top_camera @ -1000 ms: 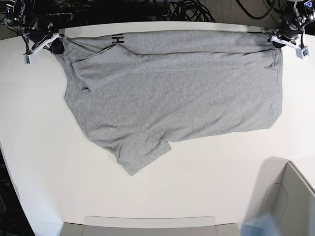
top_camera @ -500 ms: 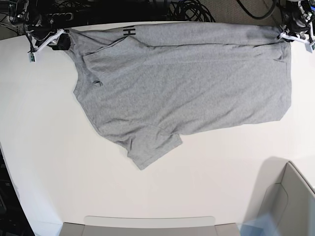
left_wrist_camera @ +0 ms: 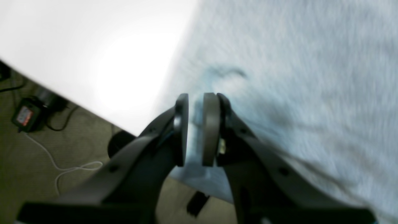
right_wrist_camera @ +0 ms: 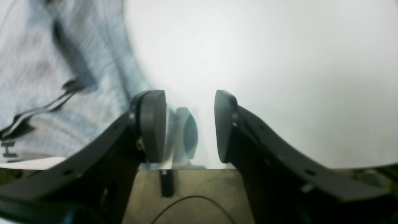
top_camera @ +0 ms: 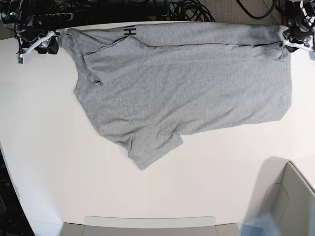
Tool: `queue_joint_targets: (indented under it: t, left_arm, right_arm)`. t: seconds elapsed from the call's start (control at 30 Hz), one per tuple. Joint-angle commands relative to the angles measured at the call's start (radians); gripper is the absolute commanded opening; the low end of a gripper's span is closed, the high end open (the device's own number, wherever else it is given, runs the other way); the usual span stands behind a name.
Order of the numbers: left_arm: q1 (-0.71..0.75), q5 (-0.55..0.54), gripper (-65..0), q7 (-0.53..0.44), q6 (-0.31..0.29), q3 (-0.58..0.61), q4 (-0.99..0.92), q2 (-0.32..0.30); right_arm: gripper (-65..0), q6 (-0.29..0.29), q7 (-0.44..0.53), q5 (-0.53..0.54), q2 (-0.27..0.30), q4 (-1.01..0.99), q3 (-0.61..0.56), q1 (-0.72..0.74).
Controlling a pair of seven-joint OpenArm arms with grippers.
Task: Fold the T-shirt properly
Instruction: 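Reach both grippers to the hem corners and grasp them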
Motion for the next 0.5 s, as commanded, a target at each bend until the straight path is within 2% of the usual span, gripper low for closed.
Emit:
queue_joint_targets:
  t: [0.0,0.13,0.2,0.33,0.43,0.47]
  left_arm:
    - [0.006,0.005,-55.6,-0.019,0.005,-0.034,0.017,-0.017]
    - [-0.069,0.005,-55.6,-0.019,0.005,-0.079,0.061,-0.017]
    - [-0.105,0.005,-55.7,-0.019,0.005,-0.072,0.092,-0.017]
    - [-0.180,0.005,-55.7,-0.017,0.005,0.012,0.109,-0.016]
    - [-0.215,0.005,-55.7,-0.017,0.005,0.078,0.109,-0.016]
    - [-0.226,0.005,-55.7,-0.017,0.005,0.103,0.109,-0.016]
  right_arm:
    - [-39.1,0.001,0.025,0.016,0.011,0.040,0.032,-0.004]
    - [-39.1,0.001,0.025,0.016,0.029,0.086,0.064,0.068]
    - [-39.1,0.003,0.019,0.016,0.077,0.076,0.023,0.150]
    - [-39.1,0.003,-0.062,-0.012,0.154,0.011,-0.187,0.388]
    - [-39.1,0.001,-0.078,-0.124,0.149,-0.083,-0.379,0.604]
    - [-39.1,0.001,-0.075,-0.176,0.131,-0.130,-0.450,0.676]
